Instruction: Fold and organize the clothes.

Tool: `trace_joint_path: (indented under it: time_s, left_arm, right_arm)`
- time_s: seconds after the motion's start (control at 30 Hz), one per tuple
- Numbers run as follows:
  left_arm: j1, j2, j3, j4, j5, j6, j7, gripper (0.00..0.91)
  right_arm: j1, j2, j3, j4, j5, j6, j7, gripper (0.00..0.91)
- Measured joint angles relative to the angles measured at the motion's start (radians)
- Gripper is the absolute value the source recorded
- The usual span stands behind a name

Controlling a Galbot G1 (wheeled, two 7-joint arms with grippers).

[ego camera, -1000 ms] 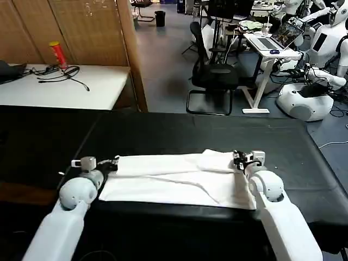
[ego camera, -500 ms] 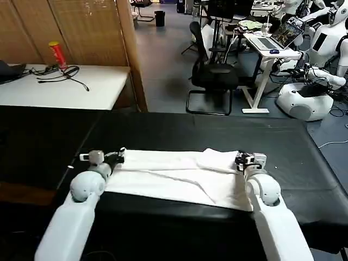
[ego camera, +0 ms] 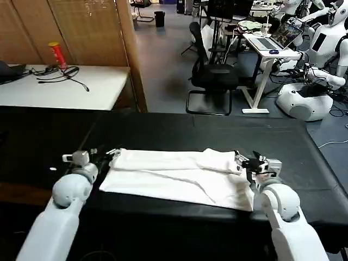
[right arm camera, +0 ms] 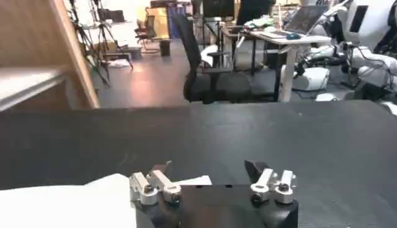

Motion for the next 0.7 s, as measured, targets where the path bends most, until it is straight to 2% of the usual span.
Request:
trace_joint_path:
  time_s: [0.23,0.57,0.7]
  left_arm:
    - [0.08,-0.041,-0.024,-0.008,0.035,-0.03,0.019,0.878]
    - [0.108,-0.09,-0.032,0.024,0.079,-0.056,0.03,0.878]
    - [0.123,-0.106,-0.038,0.025,0.106,-0.061,0.034,0.878]
  right_arm:
    - [-0.078,-0.005,0.062,0.113,0.049,0.0,-0.008,0.878]
    - [-0.189,-0.002,0.182,0.273,0.105,0.026,-0.028,0.878]
    - [-0.205,-0.005,0.227,0.301,0.12,0.027,-0.027,0.878]
